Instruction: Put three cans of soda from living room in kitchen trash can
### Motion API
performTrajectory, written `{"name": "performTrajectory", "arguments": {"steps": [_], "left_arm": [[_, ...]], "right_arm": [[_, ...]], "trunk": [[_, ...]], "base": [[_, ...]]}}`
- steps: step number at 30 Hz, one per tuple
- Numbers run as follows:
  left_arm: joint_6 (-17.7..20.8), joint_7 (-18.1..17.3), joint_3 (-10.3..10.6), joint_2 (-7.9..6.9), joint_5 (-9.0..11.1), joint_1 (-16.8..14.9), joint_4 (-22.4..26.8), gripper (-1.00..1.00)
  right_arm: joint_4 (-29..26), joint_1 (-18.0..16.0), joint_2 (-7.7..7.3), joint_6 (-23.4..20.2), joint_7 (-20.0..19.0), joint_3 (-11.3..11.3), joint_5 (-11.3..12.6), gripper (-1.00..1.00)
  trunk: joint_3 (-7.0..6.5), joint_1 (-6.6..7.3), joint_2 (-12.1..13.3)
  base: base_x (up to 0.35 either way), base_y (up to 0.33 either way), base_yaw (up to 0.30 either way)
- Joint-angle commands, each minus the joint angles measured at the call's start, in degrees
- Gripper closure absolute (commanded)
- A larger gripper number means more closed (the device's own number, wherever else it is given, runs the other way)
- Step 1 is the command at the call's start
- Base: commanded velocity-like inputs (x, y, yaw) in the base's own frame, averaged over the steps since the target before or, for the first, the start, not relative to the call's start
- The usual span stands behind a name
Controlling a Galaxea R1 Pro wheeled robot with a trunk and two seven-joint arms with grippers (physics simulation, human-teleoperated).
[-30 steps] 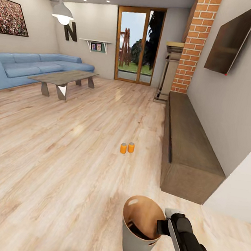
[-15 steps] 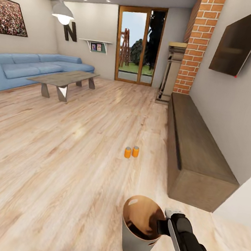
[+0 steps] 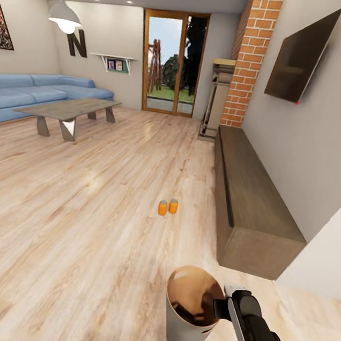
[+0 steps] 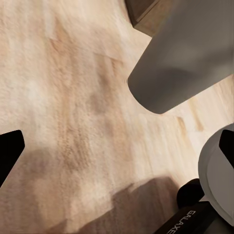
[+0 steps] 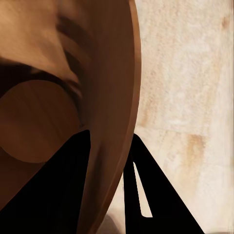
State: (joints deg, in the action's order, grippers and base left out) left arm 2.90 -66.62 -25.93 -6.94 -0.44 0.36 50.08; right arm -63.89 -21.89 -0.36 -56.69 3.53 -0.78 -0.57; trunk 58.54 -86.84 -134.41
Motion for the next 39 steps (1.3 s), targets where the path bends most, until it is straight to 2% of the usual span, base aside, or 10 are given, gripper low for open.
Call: {"name": "performTrajectory", "arguments": {"steps": [1, 14, 39], "left_arm": [[0.0, 0.0, 0.0, 0.0, 0.0, 0.0, 0.0, -1.0], [0.0, 0.0, 0.0, 0.0, 0.0, 0.0, 0.0, -1.0], [0.0, 0.0, 0.0, 0.0, 0.0, 0.0, 0.0, -1.0]], "right_arm": [[0.0, 0.0, 0.0, 0.0, -0.1, 0.0, 0.8, 1.0], [0.0, 0.0, 0.0, 0.0, -0.1, 0.0, 0.8, 1.0], [0.0, 0.0, 0.0, 0.0, -0.1, 0.0, 0.8, 1.0]], "trunk": [[-0.07, 0.0, 0.0], [-0.79, 0.0, 0.0], [-0.87, 0.0, 0.0]], "base": [[0.001, 0.0, -0.205], [0.017, 0.042, -0.187], [0.14, 0.274, -0.01]]}}
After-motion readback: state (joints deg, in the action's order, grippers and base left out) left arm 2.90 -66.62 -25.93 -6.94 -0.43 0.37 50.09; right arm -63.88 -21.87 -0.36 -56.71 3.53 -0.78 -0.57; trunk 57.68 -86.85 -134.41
